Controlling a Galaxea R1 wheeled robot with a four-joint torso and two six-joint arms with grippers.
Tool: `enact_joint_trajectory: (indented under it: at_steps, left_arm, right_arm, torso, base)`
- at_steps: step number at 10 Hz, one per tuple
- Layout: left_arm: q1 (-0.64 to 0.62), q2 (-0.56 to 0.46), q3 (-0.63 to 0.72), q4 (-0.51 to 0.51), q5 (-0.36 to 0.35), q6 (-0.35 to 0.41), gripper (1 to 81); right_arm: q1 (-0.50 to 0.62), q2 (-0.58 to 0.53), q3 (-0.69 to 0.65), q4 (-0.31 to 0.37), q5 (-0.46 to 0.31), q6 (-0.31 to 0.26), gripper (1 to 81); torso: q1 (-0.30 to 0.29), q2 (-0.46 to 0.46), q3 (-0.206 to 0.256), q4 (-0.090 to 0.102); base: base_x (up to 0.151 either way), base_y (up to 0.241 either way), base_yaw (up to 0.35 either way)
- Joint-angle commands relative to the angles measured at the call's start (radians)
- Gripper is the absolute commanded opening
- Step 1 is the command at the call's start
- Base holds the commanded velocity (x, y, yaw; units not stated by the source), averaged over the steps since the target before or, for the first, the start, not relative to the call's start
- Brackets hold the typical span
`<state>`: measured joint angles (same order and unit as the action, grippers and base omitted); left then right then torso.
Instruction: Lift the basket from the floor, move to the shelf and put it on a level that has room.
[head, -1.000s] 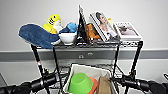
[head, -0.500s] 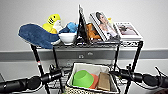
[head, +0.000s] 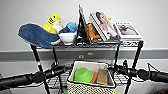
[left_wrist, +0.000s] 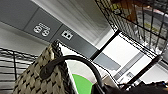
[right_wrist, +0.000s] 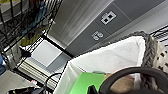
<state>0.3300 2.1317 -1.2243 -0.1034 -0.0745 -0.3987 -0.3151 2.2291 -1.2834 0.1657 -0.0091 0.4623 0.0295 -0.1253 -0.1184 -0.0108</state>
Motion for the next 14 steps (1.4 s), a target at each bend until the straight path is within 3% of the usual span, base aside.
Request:
enact_joint_trajectory:
  at_steps: [1,3,4,6,9,14]
  left_arm:
    - [-0.220,0.059,-0.090,-0.022,-0.018,-0.003,1.0]
    - [-0.240,0.116,-0.173,-0.022,0.036,-0.003,1.0]
    - [-0.252,0.139,-0.207,-0.024,0.036,-0.003,1.0]
    - [-0.282,0.182,-0.257,-0.024,0.100,-0.003,1.0]
    - [-0.295,0.231,-0.353,-0.032,0.120,-0.003,1.0]
    - [-0.303,0.235,-0.396,-0.021,0.180,-0.003,1.0]
  right_arm:
    - [0.240,0.045,-0.112,0.012,0.038,-0.011,1.0]
    - [0.283,0.081,-0.189,0.012,-0.021,-0.011,1.0]
    - [0.297,0.097,-0.218,0.014,-0.031,-0.011,1.0]
    - [0.314,0.131,-0.281,0.014,-0.049,-0.011,1.0]
    - [0.316,0.161,-0.338,0.014,-0.060,-0.011,1.0]
    - [0.288,0.172,-0.392,0.000,-0.089,-0.011,1.0]
  torso:
    - [0.000,0.000,0.000,0.000]
    - [0.000,0.000,0.000,0.000]
    - [0.000,0.000,0.000,0.000]
    - [0.000,0.000,0.000,0.000]
    - [0.001,0.001,-0.001,0.000]
    - [0.001,0.002,-0.001,0.000]
  base:
    - [0.000,0.000,0.000]
    - [0.000,0.000,0.000]
    - [0.000,0.000,0.000]
    - [0.000,0.000,0.000]
    - [0.000,0.000,0.000]
    - [0.000,0.000,0.000]
